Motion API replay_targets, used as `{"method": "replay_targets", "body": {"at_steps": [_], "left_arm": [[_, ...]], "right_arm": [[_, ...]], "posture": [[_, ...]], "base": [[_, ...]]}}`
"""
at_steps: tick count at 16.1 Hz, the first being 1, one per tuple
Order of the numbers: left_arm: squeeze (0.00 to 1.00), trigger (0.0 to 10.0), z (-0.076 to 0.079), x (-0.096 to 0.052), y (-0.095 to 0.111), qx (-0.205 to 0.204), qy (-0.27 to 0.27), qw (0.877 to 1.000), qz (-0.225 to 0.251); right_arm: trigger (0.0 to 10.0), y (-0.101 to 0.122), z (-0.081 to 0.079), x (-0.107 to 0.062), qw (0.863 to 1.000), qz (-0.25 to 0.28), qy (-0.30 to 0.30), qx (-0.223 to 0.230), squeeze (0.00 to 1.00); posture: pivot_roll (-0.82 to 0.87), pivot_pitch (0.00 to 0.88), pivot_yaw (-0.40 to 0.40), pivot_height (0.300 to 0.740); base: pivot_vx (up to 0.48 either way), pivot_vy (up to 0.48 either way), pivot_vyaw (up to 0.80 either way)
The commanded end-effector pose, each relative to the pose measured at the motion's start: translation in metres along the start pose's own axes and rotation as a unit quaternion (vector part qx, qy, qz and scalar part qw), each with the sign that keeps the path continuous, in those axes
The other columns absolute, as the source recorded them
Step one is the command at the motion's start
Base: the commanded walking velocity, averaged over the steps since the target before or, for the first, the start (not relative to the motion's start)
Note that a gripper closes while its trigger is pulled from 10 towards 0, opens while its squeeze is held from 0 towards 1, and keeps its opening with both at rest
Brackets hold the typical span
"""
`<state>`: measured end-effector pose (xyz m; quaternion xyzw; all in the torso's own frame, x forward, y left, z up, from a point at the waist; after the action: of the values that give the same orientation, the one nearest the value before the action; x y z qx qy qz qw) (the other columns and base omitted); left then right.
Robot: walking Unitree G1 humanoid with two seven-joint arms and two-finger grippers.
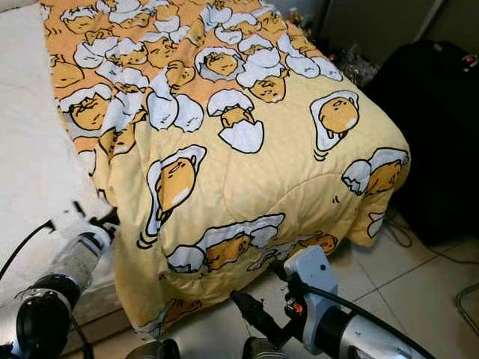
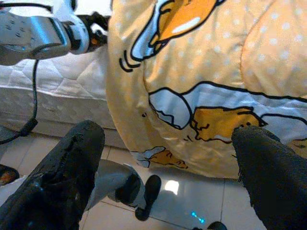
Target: Clean up the room
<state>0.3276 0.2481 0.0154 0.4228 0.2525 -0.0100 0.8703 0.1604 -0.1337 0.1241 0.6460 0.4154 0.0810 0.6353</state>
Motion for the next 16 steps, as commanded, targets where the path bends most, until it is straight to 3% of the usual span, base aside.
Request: {"method": "replay_targets", "body": {"at_steps": [1, 2, 3, 4, 7, 12, 14, 15, 16], "left_arm": [[0.00, 10.0, -0.013, -0.002, 0.010, -0.048, 0.032, 0.998, 0.030], [0.00, 10.0, -0.022, -0.003, 0.020, -0.106, 0.048, 0.992, 0.055], [0.00, 10.0, -0.020, -0.002, 0.020, -0.129, 0.035, 0.990, 0.051], [0.00, 10.0, -0.009, -0.001, 0.016, -0.150, -0.001, 0.988, 0.039], [0.00, 10.0, 0.016, 0.001, -0.001, -0.124, -0.075, 0.989, -0.011], [0.00, 10.0, 0.029, -0.001, -0.007, -0.112, -0.136, 0.984, -0.038], [0.00, 4.4, 0.033, -0.002, -0.009, -0.092, -0.158, 0.982, -0.044], [0.00, 0.0, 0.031, -0.002, -0.010, -0.079, -0.153, 0.984, -0.046], [0.00, 0.0, 0.029, -0.002, -0.012, -0.066, -0.148, 0.986, -0.047]], "right_arm": [[10.0, 0.001, -0.003, 0.000, 1.000, -0.003, 0.002, 0.001, 0.00], [10.0, 0.001, -0.003, 0.001, 1.000, -0.001, 0.001, 0.002, 0.00], [10.0, 0.001, -0.004, 0.002, 1.000, -0.001, 0.002, 0.004, 0.00], [10.0, 0.001, -0.005, 0.003, 1.000, 0.000, 0.003, 0.005, 0.00], [10.0, 0.002, -0.006, 0.007, 1.000, 0.005, 0.004, 0.010, 0.00], [10.0, -0.001, -0.011, 0.008, 1.000, 0.005, 0.010, 0.017, 0.00], [10.0, -0.003, -0.011, 0.010, 1.000, 0.002, 0.012, 0.017, 0.00], [10.0, -0.003, -0.011, 0.011, 1.000, 0.002, 0.014, 0.016, 0.00], [10.0, -0.003, -0.011, 0.011, 1.000, 0.002, 0.014, 0.016, 0.00]], "posture": [[-0.35, 0.173, 0.009, 0.740], [-0.35, 0.171, 0.013, 0.740], [-0.34, 0.170, 0.014, 0.740], [-0.34, 0.170, 0.014, 0.740], [-0.33, 0.163, 0.037, 0.740], [-0.31, 0.160, 0.063, 0.740], [-0.31, 0.156, 0.067, 0.740], [-0.31, 0.155, 0.068, 0.740], [-0.30, 0.154, 0.069, 0.740]], "base": [[0.000, 0.000, 0.00], [0.000, 0.000, 0.00], [0.000, 0.000, 0.00], [0.000, 0.000, 0.00], [0.000, 0.000, 0.00], [0.000, 0.000, 0.00], [0.000, 0.000, 0.00], [0.000, 0.000, 0.00], [0.000, 0.000, 0.00]]}}
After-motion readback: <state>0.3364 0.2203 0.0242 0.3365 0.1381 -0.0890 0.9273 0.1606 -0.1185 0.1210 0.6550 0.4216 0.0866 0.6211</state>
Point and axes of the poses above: a point about 5 cm out from each wrist's last joint towards the gripper, its own x axis pointing out of the wrist towards the gripper, its own y axis along the axis of the wrist's last joint, z = x × y, the point moved 2 cm from there along x, pointing out of the wrist towards the gripper, and after that the axes turned 3 degrees about -x, right-handed, at the moved point
